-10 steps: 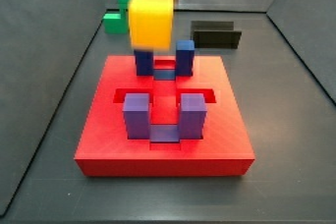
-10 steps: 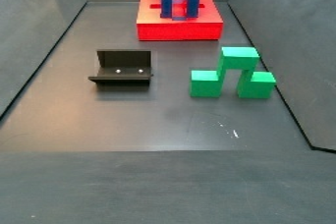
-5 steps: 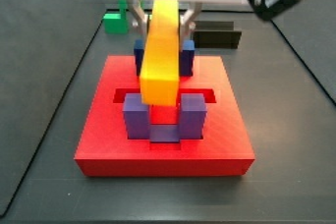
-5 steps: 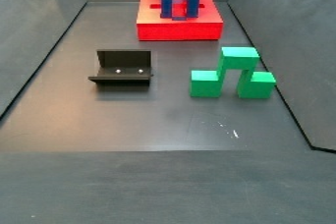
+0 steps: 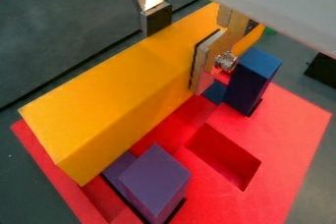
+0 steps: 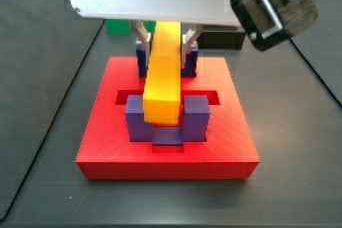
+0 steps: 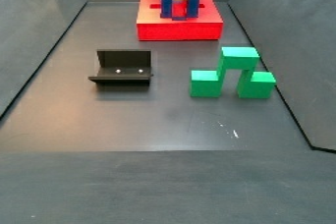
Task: Pick up the yellow object. Move up. Move to above the board. Insert the yellow object.
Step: Insert the yellow object.
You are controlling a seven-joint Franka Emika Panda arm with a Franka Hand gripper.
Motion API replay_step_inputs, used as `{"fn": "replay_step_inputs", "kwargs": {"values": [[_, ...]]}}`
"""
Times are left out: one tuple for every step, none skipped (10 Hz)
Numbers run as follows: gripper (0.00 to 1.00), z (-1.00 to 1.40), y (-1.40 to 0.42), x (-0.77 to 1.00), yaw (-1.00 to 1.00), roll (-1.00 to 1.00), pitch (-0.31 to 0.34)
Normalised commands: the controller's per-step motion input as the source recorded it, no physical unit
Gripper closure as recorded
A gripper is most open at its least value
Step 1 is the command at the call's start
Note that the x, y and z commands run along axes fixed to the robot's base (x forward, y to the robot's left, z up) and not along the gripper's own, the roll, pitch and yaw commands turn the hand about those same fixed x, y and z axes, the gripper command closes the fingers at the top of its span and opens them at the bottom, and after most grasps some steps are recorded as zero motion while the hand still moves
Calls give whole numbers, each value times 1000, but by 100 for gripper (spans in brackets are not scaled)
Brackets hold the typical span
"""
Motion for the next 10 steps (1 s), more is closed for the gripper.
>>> {"fn": "replay_step_inputs", "kwargs": {"values": [[100, -183, -89, 91, 54, 57, -1], [100, -189, -69, 77, 40, 73, 0], [100, -171, -6, 117, 63, 83, 0], [100, -151, 0, 134, 71, 83, 0], [100, -109, 51, 129, 51, 97, 0], [100, 0, 143, 134, 46, 81, 37], [100, 0, 106, 83, 69, 79, 26], [100, -74, 34, 0, 74, 141, 24], [100, -126, 0, 0, 129, 231, 43], [100, -189, 0, 0, 186, 286, 40]]}}
